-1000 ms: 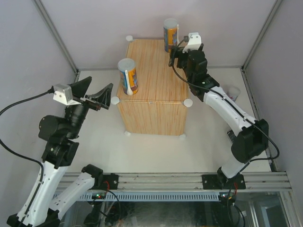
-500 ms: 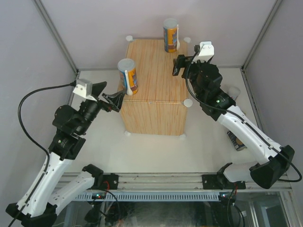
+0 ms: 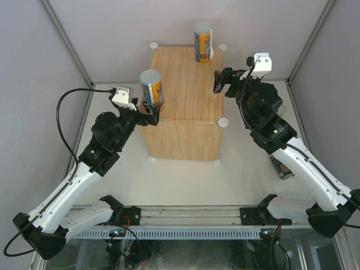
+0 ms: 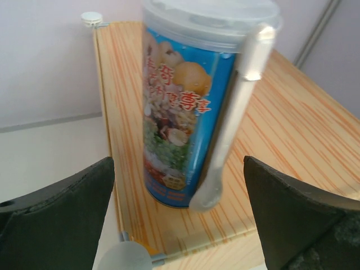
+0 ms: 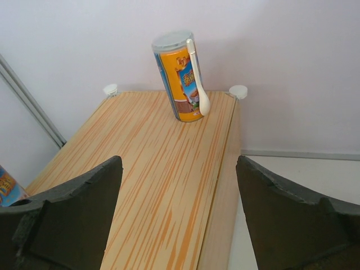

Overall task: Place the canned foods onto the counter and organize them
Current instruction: Adjust the canned food at the counter.

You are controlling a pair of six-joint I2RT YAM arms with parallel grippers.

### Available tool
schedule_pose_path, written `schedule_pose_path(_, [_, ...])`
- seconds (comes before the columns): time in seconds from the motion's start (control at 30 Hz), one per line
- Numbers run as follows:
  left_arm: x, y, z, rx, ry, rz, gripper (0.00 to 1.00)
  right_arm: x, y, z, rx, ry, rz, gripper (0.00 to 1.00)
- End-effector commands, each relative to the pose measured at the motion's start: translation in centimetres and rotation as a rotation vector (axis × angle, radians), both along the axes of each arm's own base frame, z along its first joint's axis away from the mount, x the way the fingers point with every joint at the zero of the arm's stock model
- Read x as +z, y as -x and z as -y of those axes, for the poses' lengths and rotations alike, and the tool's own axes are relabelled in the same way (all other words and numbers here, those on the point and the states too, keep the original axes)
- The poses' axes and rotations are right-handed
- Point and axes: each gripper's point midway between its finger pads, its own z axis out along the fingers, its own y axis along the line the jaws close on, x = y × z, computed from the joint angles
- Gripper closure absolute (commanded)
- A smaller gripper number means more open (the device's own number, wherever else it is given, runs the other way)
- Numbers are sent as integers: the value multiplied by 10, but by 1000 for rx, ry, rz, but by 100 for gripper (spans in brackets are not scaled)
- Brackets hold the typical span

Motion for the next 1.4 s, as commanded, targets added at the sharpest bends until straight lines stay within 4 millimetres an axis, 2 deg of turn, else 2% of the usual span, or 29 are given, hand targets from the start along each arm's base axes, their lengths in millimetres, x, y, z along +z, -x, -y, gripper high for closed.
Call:
schedule_pose_path(0.0, [28, -9, -12, 95, 59, 57, 1, 10, 11, 4, 2, -17, 21, 19])
schedule_pose_path(0.33, [32, -18, 0, 70, 49, 78, 3, 11, 12, -1, 20, -10, 24, 20])
schedule_pose_path(0.7, [39, -28, 11, 42, 27, 104, 20, 13, 15, 4, 11, -7, 26, 20])
schedule_pose_path(1.03, [44, -37, 25, 8, -2, 132, 29, 10, 22, 16, -21, -1, 16, 20])
schedule_pose_path(1.37, [52, -59, 37, 12, -34, 155, 31, 10, 30, 29, -48, -1, 15, 20])
